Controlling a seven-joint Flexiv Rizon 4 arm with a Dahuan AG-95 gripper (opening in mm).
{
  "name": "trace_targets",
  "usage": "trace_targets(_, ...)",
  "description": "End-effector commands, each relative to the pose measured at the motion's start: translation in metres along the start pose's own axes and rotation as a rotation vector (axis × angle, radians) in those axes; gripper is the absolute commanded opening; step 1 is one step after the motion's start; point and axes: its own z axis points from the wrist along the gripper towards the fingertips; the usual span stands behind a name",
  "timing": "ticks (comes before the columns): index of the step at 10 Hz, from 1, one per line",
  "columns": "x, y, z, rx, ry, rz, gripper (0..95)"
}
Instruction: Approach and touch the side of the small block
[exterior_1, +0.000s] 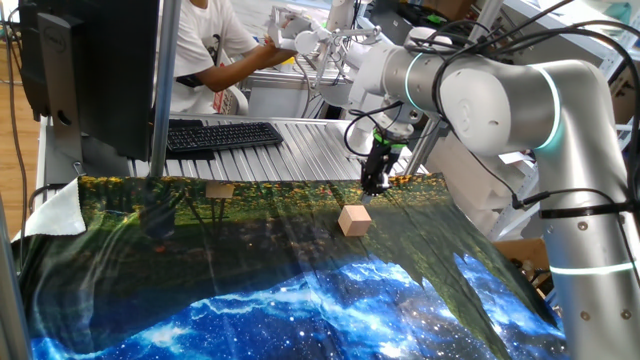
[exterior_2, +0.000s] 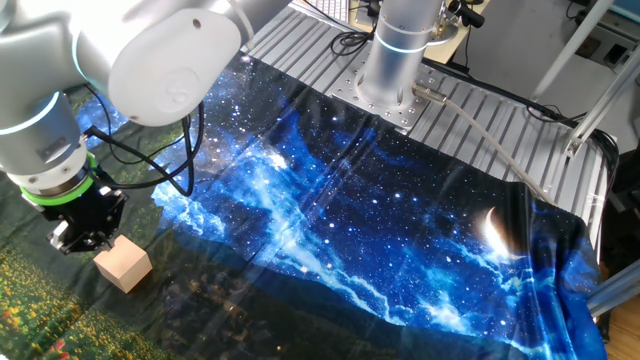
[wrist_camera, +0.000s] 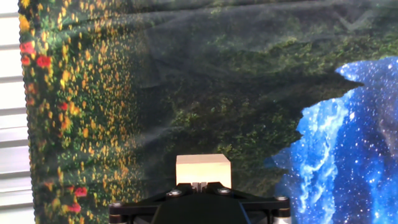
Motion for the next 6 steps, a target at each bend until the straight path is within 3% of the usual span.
trace_targets(1, -0.0001, 0.0001, 0.0007, 0.000, 0.001, 0.001, 0.0)
trace_targets(6, -0.0001, 0.0001, 0.0007, 0.006, 0.007, -0.021, 0.0)
